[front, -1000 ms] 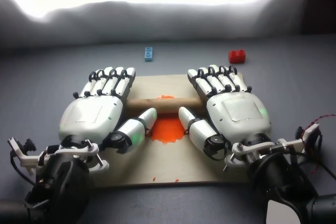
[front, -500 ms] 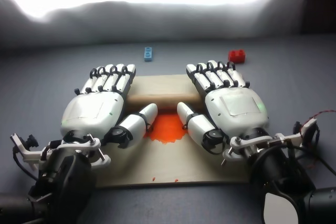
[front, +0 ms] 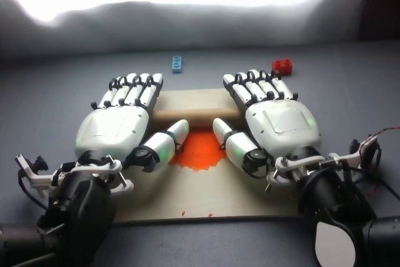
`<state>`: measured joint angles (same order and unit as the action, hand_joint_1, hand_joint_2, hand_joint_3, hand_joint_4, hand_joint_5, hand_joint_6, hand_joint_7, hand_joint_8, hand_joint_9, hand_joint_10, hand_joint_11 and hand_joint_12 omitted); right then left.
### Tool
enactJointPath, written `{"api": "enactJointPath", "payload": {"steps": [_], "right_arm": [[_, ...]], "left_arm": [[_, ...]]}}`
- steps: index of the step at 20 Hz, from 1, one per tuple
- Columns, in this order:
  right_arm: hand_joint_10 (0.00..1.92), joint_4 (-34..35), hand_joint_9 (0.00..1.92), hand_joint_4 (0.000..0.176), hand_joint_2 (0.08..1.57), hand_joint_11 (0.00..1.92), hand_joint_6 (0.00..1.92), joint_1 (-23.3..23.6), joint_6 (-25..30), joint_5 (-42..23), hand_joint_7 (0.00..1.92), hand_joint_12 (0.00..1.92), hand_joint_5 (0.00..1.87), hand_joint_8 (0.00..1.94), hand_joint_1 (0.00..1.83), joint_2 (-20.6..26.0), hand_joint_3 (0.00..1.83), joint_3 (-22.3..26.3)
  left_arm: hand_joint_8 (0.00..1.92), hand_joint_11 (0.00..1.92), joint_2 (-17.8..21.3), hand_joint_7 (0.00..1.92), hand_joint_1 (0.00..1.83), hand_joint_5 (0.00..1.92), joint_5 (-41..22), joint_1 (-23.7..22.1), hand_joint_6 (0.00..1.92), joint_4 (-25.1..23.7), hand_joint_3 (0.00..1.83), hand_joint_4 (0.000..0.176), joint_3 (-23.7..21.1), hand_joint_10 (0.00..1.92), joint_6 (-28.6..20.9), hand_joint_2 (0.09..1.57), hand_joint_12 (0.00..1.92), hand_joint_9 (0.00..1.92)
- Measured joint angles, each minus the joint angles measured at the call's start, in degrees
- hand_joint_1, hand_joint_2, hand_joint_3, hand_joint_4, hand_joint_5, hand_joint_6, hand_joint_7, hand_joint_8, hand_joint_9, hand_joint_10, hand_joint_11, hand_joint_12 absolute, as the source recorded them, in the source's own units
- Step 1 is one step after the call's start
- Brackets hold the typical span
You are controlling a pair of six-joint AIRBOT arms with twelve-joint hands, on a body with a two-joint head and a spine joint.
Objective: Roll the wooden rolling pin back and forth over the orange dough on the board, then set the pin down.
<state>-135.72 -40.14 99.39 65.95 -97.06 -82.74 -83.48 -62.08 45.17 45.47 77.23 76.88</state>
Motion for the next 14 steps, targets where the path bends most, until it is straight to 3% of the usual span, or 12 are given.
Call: {"api": "enactJointPath", "payload": {"steps": [5,14], "right_arm": [[0.0,-0.15,0.11,0.0,1.55,0.0,0.01,0.37,0.26,-0.35,0.16,0.4,0.2,0.0,0.0,0.0,0.0,-0.66],[0.0,0.17,0.1,0.0,1.55,0.0,0.0,0.61,0.98,-1.07,0.15,0.32,0.19,0.0,0.0,-0.13,0.0,-1.77]], "left_arm": [[0.0,0.0,-0.35,0.0,0.0,0.0,0.55,-0.02,0.0,-0.02,0.02,0.0,0.68,0.0,-0.04,1.48,0.0,0.0],[0.0,0.0,-1.7,0.0,0.0,0.0,1.2,-1.14,0.0,0.17,0.01,0.0,2.78,0.0,-0.15,1.48,0.0,0.0]]}}
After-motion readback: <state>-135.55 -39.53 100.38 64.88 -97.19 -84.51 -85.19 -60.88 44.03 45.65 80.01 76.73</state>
